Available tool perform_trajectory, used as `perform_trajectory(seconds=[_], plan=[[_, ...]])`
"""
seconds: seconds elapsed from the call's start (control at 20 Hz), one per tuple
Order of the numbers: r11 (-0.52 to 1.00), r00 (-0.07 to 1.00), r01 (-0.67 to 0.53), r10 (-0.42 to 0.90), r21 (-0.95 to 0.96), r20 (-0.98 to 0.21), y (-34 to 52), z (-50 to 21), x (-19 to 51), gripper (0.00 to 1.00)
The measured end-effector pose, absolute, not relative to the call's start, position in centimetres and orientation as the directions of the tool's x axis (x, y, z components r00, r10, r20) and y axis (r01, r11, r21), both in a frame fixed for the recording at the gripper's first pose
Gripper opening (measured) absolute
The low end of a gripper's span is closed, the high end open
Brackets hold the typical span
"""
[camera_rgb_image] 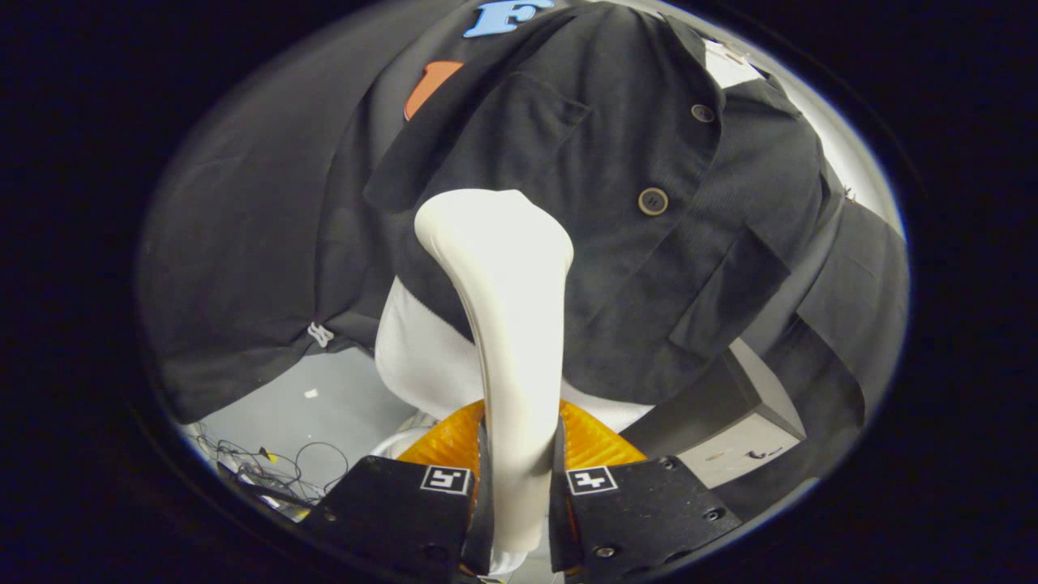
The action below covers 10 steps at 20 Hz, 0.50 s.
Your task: Iron the clothes twice with a garment steamer, once on the left side and once on the right side.
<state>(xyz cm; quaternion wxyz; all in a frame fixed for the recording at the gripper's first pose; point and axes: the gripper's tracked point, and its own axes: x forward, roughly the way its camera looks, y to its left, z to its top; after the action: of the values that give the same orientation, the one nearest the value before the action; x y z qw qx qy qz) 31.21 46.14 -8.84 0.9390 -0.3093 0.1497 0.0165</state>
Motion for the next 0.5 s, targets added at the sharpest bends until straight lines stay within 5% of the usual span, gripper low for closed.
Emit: perform_trajectory(seconds=[0.5], plan=[[0.822, 0.934, -0.177, -0.034, -0.541, -0.356, 44.6, -11.1, 29.7, 0.30]])
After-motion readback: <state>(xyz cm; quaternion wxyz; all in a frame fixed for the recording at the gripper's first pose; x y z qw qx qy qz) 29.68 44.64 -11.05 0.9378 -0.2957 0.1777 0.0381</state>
